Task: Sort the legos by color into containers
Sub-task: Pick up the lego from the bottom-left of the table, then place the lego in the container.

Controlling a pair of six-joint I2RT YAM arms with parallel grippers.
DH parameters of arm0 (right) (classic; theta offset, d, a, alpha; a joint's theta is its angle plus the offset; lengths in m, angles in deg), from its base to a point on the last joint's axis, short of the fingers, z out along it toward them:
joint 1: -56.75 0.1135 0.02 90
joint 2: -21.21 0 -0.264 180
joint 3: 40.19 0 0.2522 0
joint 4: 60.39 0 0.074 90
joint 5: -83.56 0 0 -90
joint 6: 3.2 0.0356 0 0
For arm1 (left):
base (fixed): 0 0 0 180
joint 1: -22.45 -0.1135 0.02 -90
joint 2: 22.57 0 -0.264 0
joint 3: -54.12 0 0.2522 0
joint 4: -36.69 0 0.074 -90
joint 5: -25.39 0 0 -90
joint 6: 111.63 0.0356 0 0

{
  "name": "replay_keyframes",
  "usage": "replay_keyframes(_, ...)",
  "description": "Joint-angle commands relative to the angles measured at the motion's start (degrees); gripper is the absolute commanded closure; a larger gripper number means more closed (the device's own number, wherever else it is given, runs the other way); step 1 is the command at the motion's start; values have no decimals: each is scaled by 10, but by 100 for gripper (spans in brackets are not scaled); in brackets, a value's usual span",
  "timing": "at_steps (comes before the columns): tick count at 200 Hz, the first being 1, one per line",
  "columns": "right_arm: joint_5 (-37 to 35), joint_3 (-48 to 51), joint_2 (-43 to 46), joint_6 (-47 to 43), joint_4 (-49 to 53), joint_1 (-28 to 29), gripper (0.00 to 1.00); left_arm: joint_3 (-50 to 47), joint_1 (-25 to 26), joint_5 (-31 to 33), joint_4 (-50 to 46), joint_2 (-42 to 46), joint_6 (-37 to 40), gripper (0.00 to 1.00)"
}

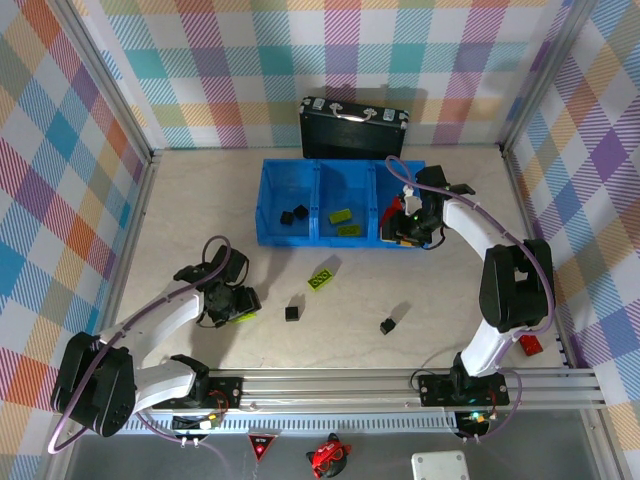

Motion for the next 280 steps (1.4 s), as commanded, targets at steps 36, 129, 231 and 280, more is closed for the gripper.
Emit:
replay_keyframes(36, -5, 4, 33, -13, 20, 0, 53, 96, 16, -24, -31, -18, 19, 36)
replay_keyframes(129, -66, 29, 109, -18, 62, 0, 53, 381, 86, -16, -51, -225, 74, 36)
replay_keyframes(231, -109, 88, 223, 2, 109, 0, 53, 640, 141, -59, 25, -476, 61, 37)
replay_keyframes(280, -116, 93, 242, 8, 121, 0, 53, 705, 141, -25, 106, -542, 17, 38)
